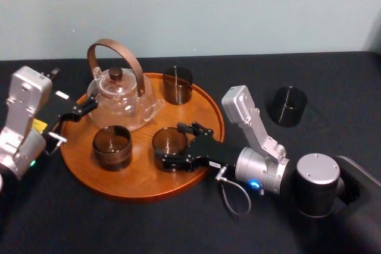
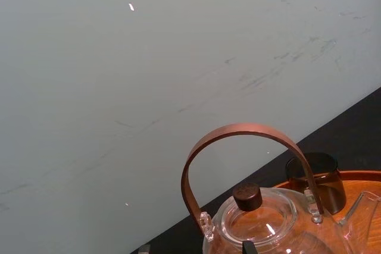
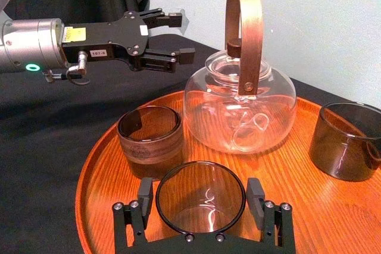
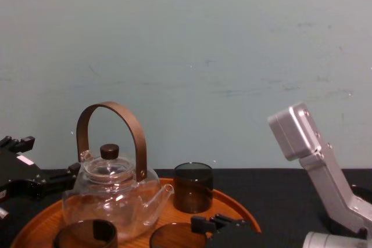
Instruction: Pick up the glass from the table and place it on the tray.
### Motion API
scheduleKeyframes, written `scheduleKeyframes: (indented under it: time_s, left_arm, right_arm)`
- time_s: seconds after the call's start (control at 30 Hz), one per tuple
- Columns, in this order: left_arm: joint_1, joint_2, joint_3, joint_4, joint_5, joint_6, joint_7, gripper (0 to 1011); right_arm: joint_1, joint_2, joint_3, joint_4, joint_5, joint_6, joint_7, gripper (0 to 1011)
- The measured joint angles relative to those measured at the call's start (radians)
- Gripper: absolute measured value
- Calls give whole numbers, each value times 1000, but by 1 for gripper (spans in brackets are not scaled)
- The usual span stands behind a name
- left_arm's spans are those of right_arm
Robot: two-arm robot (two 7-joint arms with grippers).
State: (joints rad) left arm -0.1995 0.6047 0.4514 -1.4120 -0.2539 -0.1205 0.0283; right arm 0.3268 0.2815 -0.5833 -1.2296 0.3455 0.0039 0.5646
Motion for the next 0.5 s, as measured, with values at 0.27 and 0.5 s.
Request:
scheduleKeyframes:
  time_s: [0.27,0.5]
  left_arm:
    - [0,0,0,0,0,0,0,1001]
    - [0,0,0,0,0,0,0,1001]
  right_arm:
    - [-1,1,2,1,9,-2,9,1002]
    - [-17,19,7,-33,14,-8,9,1002]
